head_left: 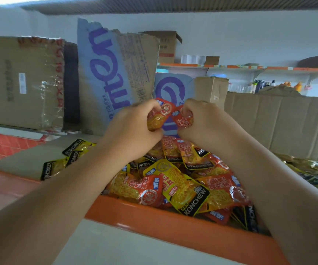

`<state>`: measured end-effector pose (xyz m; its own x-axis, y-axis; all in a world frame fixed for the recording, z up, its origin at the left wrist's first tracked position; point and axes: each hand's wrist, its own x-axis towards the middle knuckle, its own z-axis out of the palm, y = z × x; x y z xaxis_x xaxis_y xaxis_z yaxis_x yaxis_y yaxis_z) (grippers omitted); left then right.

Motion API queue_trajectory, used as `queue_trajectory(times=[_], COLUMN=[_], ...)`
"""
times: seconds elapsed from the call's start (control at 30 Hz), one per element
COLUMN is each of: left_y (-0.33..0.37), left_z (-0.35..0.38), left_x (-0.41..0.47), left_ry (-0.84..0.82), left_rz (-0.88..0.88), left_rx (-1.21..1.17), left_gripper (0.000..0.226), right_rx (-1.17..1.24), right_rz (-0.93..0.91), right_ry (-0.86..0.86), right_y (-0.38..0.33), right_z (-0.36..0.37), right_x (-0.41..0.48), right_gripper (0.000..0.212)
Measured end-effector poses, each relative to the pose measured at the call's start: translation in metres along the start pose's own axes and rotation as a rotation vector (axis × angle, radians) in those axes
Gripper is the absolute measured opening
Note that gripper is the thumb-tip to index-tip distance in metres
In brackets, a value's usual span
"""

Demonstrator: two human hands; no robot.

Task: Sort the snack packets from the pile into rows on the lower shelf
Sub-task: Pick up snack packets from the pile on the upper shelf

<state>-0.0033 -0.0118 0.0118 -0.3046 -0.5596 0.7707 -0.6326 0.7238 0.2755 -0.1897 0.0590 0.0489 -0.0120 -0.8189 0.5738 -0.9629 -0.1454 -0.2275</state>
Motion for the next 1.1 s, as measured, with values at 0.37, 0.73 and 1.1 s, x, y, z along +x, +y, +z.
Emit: queue_trajectory(times=[0.37, 0.73, 1.1], left_y=[-0.031, -0.204, -0.374], left_z=[-0.073, -0.226, -0.346], left_x=[-0.015, -0.07, -0.148], left_ry=[0.232, 0.316, 0.384], left_rz=[-0.018, -0.127, -0.293], left_rx=[-0.082, 0.072, 0.311], left_gripper=[0.05, 0.053, 0.041], right_rx=[0.1, 0.463, 0.862], right_rz=[-0.138, -0.201, -0.261], right_ry=[0.161, 0.266, 0.132], right_y=[-0.085, -0.291, -0.501], right_z=[0.0, 0.113, 0.271], right_x=[0.008, 0.062, 0.103], right_gripper=[0.028, 0.03, 0.026])
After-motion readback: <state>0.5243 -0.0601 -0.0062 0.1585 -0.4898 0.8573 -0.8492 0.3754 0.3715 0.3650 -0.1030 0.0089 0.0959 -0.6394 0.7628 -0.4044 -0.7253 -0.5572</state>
